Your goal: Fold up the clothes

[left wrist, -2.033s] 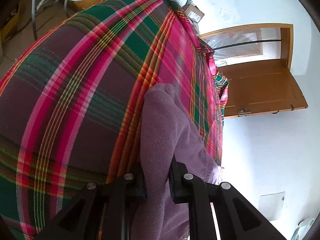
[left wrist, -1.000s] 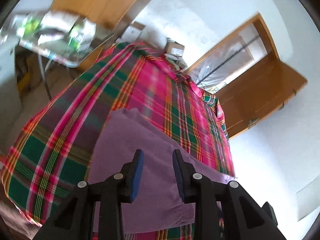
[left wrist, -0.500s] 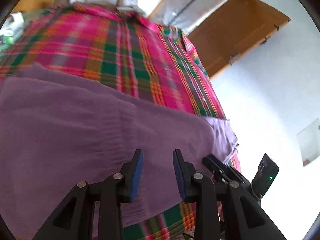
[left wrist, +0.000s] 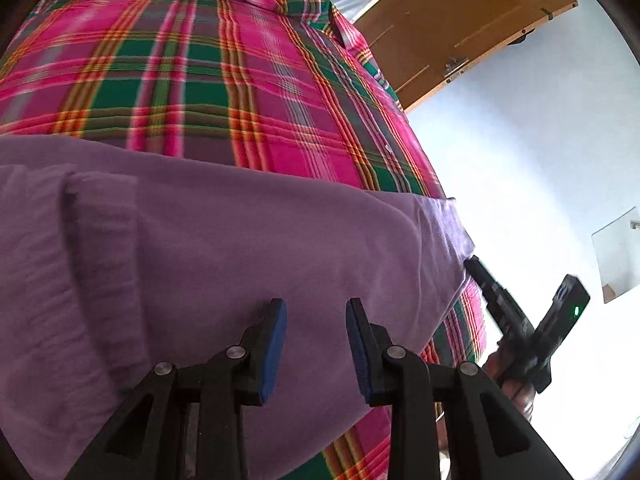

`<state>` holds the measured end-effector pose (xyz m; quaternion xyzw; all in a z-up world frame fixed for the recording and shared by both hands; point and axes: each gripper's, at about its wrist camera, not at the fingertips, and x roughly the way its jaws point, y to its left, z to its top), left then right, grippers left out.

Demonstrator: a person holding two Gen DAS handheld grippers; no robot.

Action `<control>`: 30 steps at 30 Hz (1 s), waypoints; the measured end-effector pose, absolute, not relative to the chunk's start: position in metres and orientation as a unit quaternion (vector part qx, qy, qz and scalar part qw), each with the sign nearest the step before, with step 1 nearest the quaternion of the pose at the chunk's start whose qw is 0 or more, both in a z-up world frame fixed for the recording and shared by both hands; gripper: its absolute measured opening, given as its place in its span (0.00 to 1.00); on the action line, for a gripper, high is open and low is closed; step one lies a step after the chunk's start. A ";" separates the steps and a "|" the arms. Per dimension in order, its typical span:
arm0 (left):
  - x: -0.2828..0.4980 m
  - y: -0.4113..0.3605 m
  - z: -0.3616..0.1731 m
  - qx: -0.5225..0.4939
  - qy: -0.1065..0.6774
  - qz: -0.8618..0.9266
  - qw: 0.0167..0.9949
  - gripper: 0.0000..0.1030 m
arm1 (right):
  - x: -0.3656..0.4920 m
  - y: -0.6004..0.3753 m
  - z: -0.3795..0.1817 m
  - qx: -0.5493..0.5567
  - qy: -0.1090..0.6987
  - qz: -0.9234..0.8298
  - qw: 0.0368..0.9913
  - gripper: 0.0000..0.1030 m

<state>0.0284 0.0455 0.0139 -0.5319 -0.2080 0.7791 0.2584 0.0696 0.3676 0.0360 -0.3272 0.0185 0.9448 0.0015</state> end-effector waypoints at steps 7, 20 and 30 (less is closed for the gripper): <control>0.018 0.058 0.011 -0.536 -0.208 0.774 0.266 0.30 | 0.019 0.416 0.037 -0.348 -0.008 0.937 0.025 0.32; 0.006 0.064 0.014 -0.539 -0.205 0.774 0.263 0.31 | -0.050 0.423 0.019 -0.411 -0.015 0.911 -0.032 0.33; -0.001 0.063 0.011 -0.542 -0.218 0.767 0.265 0.31 | -0.047 0.422 0.020 -0.406 -0.016 0.914 -0.006 0.05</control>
